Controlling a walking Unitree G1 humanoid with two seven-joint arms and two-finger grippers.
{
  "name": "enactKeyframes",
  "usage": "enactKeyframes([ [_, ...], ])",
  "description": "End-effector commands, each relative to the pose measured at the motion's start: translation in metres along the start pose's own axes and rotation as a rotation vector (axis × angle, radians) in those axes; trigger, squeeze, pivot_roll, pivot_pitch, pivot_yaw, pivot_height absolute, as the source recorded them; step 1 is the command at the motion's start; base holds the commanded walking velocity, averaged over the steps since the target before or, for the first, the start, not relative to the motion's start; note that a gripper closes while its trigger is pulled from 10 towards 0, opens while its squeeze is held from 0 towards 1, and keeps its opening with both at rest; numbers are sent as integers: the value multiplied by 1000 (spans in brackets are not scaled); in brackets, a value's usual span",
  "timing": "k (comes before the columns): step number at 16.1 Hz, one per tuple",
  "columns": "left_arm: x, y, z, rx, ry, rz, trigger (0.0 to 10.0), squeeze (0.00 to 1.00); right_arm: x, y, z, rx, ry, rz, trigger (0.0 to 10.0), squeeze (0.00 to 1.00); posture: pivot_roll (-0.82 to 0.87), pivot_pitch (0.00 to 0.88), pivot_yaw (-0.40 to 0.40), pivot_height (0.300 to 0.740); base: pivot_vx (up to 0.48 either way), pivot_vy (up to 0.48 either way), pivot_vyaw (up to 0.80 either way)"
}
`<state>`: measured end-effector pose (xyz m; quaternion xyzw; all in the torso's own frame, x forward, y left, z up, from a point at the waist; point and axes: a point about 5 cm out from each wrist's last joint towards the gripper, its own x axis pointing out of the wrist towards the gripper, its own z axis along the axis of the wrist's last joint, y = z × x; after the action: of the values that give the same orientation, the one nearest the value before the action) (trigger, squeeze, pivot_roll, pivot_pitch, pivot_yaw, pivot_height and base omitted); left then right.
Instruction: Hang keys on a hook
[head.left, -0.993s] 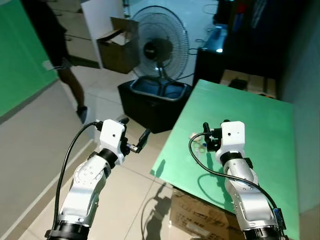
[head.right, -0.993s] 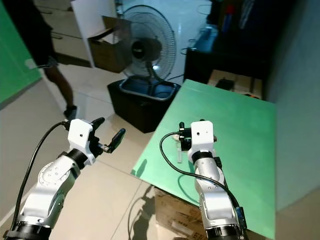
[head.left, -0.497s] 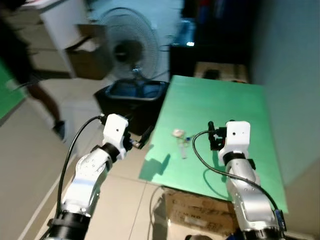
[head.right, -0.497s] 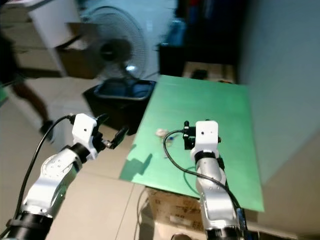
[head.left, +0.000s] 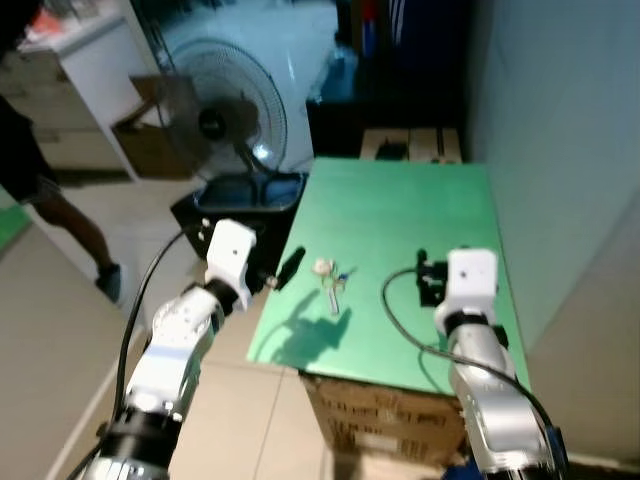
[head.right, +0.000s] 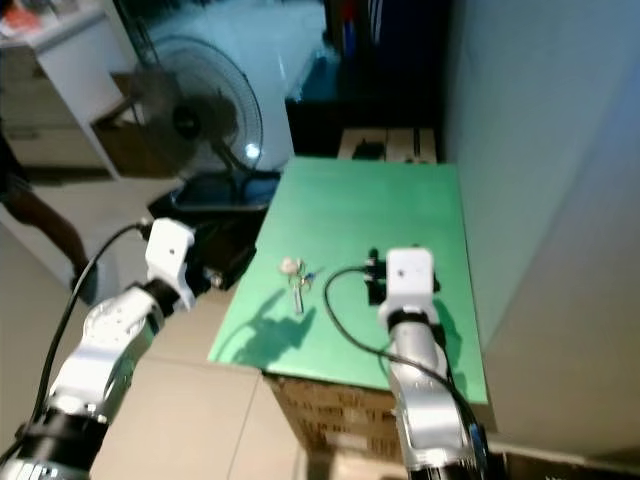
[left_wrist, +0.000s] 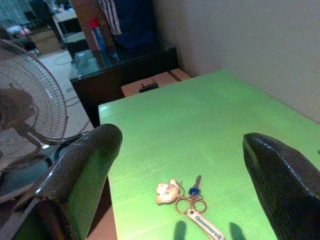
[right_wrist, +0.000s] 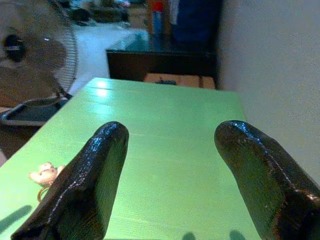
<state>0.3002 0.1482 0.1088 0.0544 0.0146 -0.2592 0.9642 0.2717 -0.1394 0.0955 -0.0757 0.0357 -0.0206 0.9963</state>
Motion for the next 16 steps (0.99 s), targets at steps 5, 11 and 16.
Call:
enactKeyframes([
  [5, 4, 2, -4, -3, 23, 26, 10000, 0, 0, 1, 4, -44, -12, -4, 10000, 0, -118, 0, 159, 740, 0, 0, -148],
  [11, 7, 2, -1, -47, 4, 29, 10000, 0, -2, 9, 6, -56, -8, 53, 10000, 0, -125, 0, 167, 740, 116, 110, 0],
  [16, 10, 2, 2, -35, -10, 31, 10000, 0, -3, 8, 4, -47, 14, 53, 10000, 0, -126, 0, 176, 740, 335, 343, 0],
])
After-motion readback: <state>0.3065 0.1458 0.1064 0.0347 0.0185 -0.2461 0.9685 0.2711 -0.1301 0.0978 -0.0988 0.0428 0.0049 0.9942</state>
